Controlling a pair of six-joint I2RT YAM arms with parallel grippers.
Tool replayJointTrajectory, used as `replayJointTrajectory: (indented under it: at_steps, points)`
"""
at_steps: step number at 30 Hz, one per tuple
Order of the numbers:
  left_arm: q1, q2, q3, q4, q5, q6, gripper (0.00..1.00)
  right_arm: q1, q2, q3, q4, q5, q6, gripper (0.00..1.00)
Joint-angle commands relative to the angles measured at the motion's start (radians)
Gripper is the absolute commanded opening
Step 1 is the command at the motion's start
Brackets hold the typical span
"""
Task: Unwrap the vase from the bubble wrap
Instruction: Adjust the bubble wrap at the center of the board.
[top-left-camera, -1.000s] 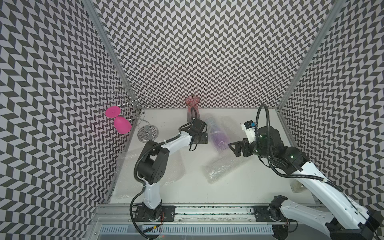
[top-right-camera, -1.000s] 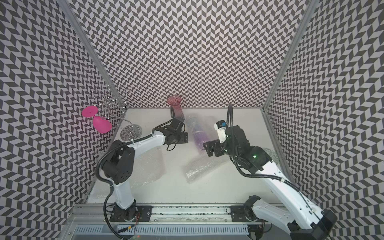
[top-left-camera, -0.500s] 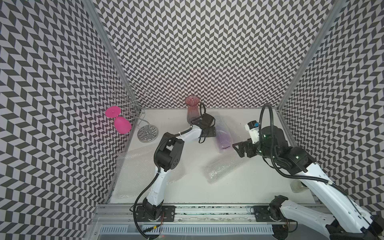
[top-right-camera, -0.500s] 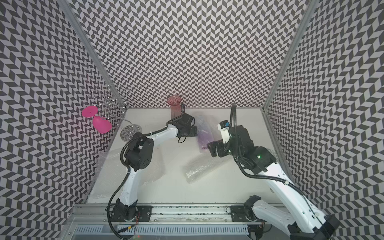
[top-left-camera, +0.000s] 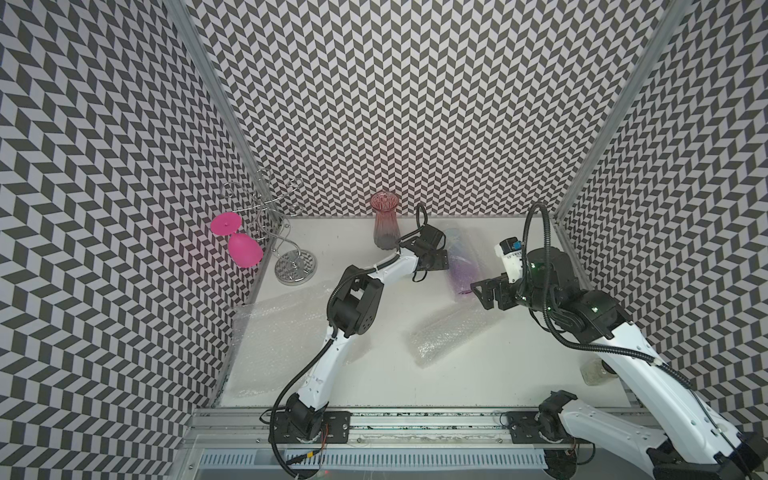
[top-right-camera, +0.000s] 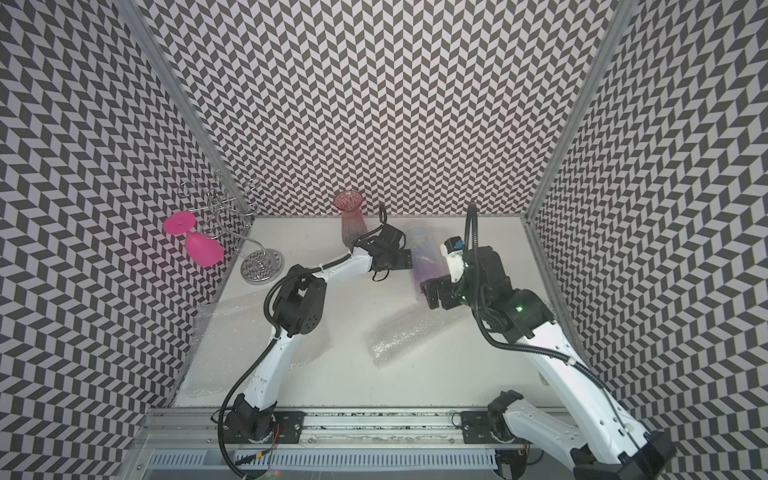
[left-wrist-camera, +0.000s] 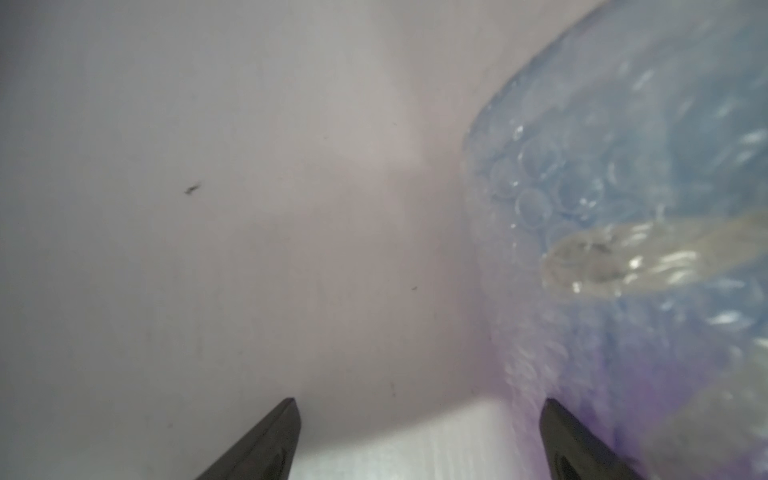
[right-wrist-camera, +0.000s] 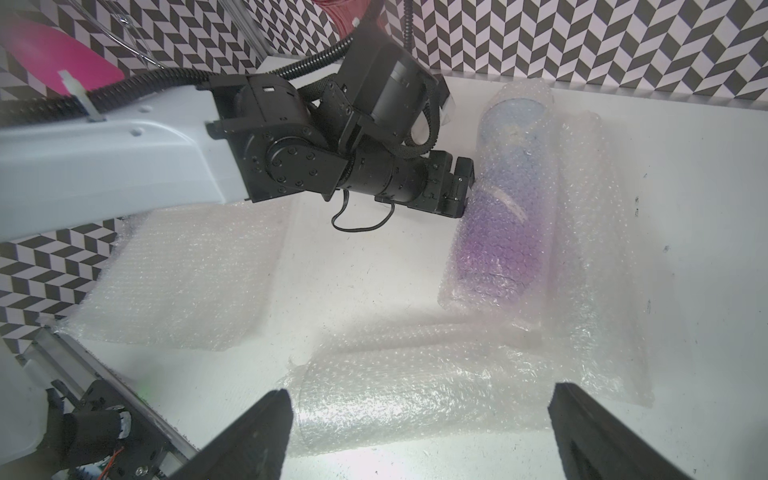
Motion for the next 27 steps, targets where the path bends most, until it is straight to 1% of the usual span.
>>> replayJointTrajectory:
  at_steps: [1, 4, 7, 10, 13, 15, 18, 20, 23, 27]
  points:
    - [-0.049, 0.043, 0.077, 0.009, 0.06, -0.021, 0.9, -0.008, -0.02, 0.002, 0.013, -0.012, -0.019, 0.99]
    - [-0.065, 0.065, 0.103, 0.04, 0.091, -0.042, 0.9, -0.01, -0.028, 0.003, 0.008, -0.008, -0.02, 0.99]
    - [-0.082, 0.065, 0.101, 0.076, 0.108, -0.052, 0.9, -0.011, -0.037, 0.001, 0.003, -0.005, -0.015, 0.99]
    - [-0.09, 0.055, 0.103, 0.088, 0.122, -0.052, 0.9, -0.01, -0.046, 0.0, 0.0, -0.004, -0.011, 0.99]
    - [-0.079, 0.015, 0.09, 0.072, 0.127, -0.023, 0.9, -0.012, -0.05, 0.005, -0.005, -0.003, -0.005, 0.99]
    - [-0.058, -0.053, 0.019, 0.081, 0.125, -0.001, 0.9, -0.012, -0.056, 0.007, -0.008, -0.003, -0.004, 0.99]
    - [-0.02, -0.181, -0.136, 0.134, 0.169, 0.028, 0.9, -0.012, -0.072, -0.004, -0.001, -0.008, 0.002, 0.99]
    - [-0.007, -0.252, -0.201, 0.117, 0.183, 0.046, 0.9, -0.012, -0.081, -0.016, 0.009, -0.023, 0.009, 0.99]
    - [-0.015, -0.376, -0.329, 0.111, 0.17, 0.064, 0.9, -0.012, -0.104, -0.046, 0.037, -0.059, 0.021, 0.99]
    - [-0.04, -0.546, -0.524, 0.125, 0.162, 0.04, 0.9, -0.012, -0.135, -0.091, 0.059, -0.102, 0.036, 0.99]
